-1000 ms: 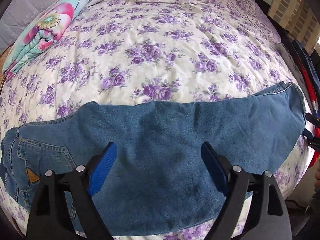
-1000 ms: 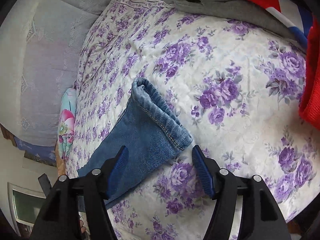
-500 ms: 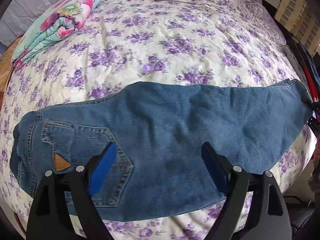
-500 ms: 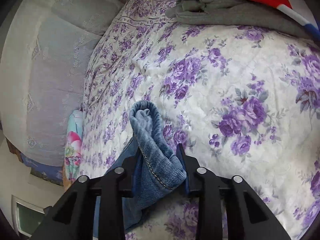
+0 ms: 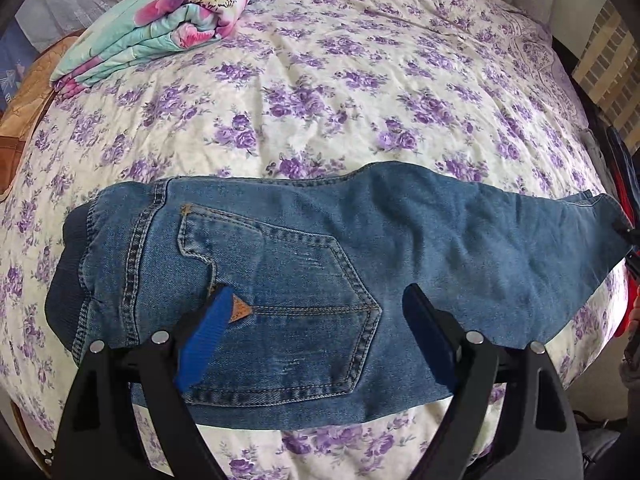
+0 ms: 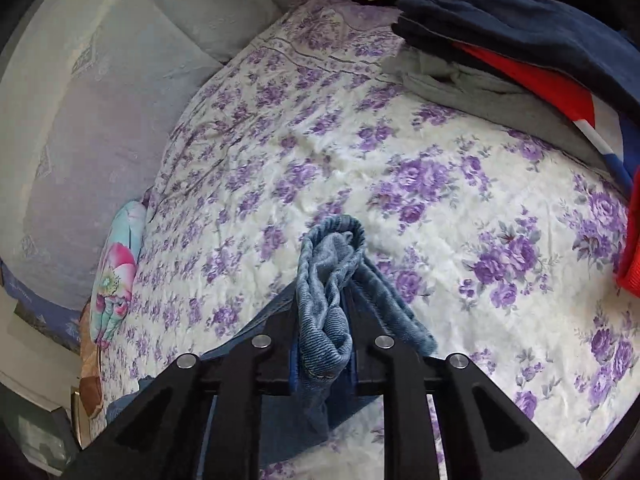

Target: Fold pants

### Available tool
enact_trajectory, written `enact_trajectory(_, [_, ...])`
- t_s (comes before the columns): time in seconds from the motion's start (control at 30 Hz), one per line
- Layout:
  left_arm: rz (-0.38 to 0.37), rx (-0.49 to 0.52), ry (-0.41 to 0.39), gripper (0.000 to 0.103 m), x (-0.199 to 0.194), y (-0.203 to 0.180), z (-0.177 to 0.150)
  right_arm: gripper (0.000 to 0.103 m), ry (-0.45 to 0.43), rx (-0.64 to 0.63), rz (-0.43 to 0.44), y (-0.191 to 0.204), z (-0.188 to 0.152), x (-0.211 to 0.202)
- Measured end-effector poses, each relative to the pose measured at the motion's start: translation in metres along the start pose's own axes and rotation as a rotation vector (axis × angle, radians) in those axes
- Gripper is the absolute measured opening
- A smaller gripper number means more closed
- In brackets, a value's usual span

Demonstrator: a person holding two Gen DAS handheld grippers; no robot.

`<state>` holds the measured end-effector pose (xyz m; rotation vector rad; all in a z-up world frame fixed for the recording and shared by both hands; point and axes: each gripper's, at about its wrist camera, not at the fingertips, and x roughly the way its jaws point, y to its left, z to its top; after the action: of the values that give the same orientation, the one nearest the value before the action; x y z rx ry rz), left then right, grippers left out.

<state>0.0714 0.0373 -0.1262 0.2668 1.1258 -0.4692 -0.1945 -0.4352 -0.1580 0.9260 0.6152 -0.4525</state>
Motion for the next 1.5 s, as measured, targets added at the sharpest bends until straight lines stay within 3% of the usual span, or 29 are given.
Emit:
enact_trajectory(0.03, [0.006, 0.001, -0.001, 0.084, -0.001, 0.0, 0.0, 0.019, 0.004, 0.027, -0.012, -0.013, 0.0, 0.002])
enact_trajectory(0.17, [0.032, -0.004, 0.008, 0.084, 0.001, -0.002, 0.001, 0.038, -0.007, 0.135, -0.034, -0.053, -0.009, -0.009])
enact_trajectory(0.3, [0.051, -0.001, 0.027, 0.084, 0.005, -0.008, 0.002, 0.046, 0.039, 0.271, 0.121, -0.075, -0.026, -0.015])
enact_trajectory(0.47, [0.066, 0.008, 0.049, 0.084, 0.008, -0.016, 0.002, 0.044, 0.023, 0.268, 0.193, -0.069, -0.027, 0.01])
enact_trajectory(0.63, [0.08, -0.009, 0.044, 0.084, 0.004, -0.012, 0.001, 0.026, 0.003, 0.196, 0.196, -0.055, -0.013, 0.025])
enact_trajectory(0.83, [0.068, -0.068, 0.016, 0.084, -0.011, 0.01, -0.001, 0.022, -0.058, -0.015, 0.101, -0.002, -0.005, -0.012])
enact_trajectory(1.03, [0.055, -0.11, -0.046, 0.084, -0.032, 0.033, 0.0, 0.022, -0.129, -0.371, 0.109, 0.114, -0.016, -0.043])
enact_trajectory(1.27, [0.071, -0.178, -0.084, 0.084, -0.053, 0.071, -0.016, 0.022, -0.133, -0.821, 0.129, 0.237, -0.105, -0.032])
enact_trajectory(1.37, [0.084, -0.217, -0.078, 0.084, -0.057, 0.09, -0.029, 0.022, -0.084, -0.949, 0.142, 0.263, -0.15, -0.011])
enact_trajectory(1.5, [0.102, -0.263, -0.059, 0.084, -0.058, 0.108, -0.046, 0.022, -0.03, -1.176, 0.059, 0.273, -0.211, 0.025])
